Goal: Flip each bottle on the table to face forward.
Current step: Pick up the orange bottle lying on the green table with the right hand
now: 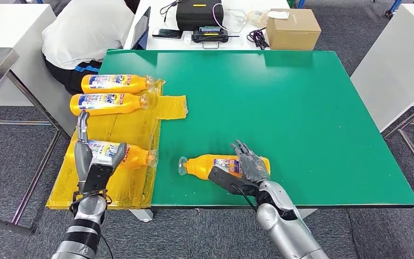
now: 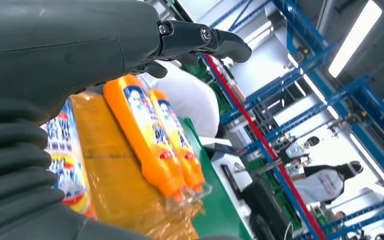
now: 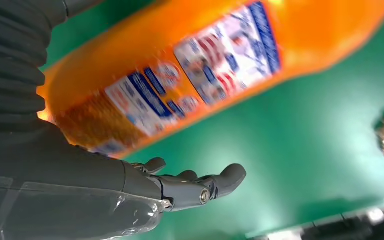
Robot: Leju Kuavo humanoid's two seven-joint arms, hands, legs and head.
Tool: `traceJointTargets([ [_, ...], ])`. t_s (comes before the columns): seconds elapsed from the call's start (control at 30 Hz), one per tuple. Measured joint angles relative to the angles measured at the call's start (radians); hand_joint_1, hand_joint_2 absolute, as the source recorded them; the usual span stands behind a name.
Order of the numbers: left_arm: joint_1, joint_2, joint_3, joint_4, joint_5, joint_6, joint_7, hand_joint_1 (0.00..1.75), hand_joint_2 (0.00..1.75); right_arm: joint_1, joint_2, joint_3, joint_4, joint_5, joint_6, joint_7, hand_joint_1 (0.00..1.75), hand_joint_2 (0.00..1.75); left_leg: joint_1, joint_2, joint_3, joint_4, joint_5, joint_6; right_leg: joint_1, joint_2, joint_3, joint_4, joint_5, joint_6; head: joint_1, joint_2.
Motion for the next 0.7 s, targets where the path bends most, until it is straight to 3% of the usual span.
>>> traceJointTargets([
  [0.67, -0.078, -0.020, -0.071, 0.138, 0.010, -0.021, 0.011, 0.00, 1.75, -0.165, -0.035, 0.089, 0.218, 0.011, 0.095, 0.006, 0.01, 1.75, 0.000, 0.003, 0.002, 0.000, 0.001, 0.001, 0.000, 0.001, 0.002, 0.000, 0.002, 0.001, 0.000, 0.000],
  [0.7, -0.080, -0.021, -0.072, 0.142, 0.010, -0.021, 0.011, 0.00, 1.75, -0.171, -0.035, 0.092, 0.226, 0.010, 0.096, 0.006, 0.18, 1.75, 0.000, 0.003, 0.002, 0.000, 0.001, 0.001, 0.000, 0.001, 0.002, 0.000, 0.002, 0.001, 0.000, 0.000],
])
